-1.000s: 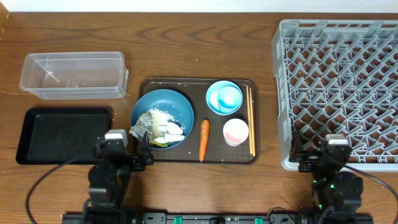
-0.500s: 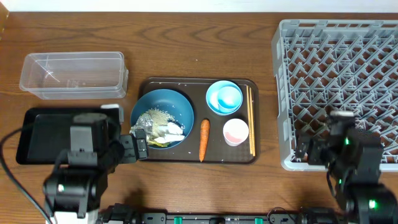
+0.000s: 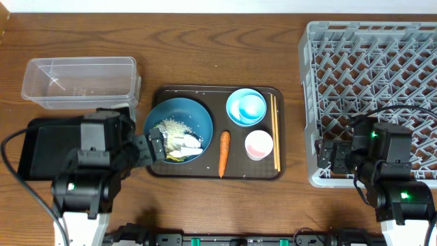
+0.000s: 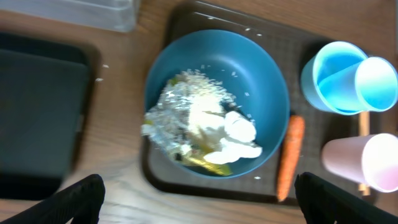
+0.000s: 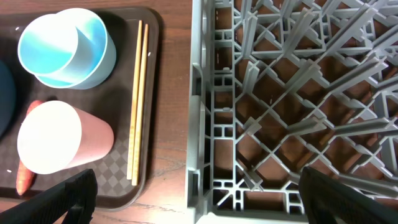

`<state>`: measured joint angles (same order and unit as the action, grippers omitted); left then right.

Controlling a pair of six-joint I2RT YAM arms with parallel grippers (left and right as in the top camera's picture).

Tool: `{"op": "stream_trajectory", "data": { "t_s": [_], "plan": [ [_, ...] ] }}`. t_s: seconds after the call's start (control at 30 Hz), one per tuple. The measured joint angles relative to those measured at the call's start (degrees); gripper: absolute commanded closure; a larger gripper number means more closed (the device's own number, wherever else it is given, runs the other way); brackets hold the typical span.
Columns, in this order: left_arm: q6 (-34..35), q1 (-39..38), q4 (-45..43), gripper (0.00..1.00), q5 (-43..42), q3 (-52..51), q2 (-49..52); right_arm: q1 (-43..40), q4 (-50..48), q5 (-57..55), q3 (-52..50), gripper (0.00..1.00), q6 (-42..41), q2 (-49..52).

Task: Sort waste into correct bins and load items into the dishwasher rack
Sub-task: 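Reach the left gripper down into the blue plate toward the foil and wrapper, then grasp the foil and yellow wrapper with the left gripper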

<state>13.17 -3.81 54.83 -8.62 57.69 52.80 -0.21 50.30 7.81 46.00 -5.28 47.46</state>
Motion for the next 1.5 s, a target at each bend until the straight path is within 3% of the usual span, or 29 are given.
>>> {"op": "stream_trajectory", "data": {
  "t_s": [0.67,1.1,1.5],
  "plan": [
    [5.1,0.0,-1.3,0.19,-12.3,0.1,31.1,0.0,0.0,0.2,0.0,0.01,-0.2,0.0],
    [5.1,-4.6,0.1,0.20,-13.3,0.1,37.6,0.0,0.0,0.2,0.0,0.01,-0.2,0.0],
    [10.9,-5.3,-3.1,0.20,-9.0,-0.2,37.6,0.0,0.1,0.2,0.0,0.01,-0.2,0.0]
  ]
}}
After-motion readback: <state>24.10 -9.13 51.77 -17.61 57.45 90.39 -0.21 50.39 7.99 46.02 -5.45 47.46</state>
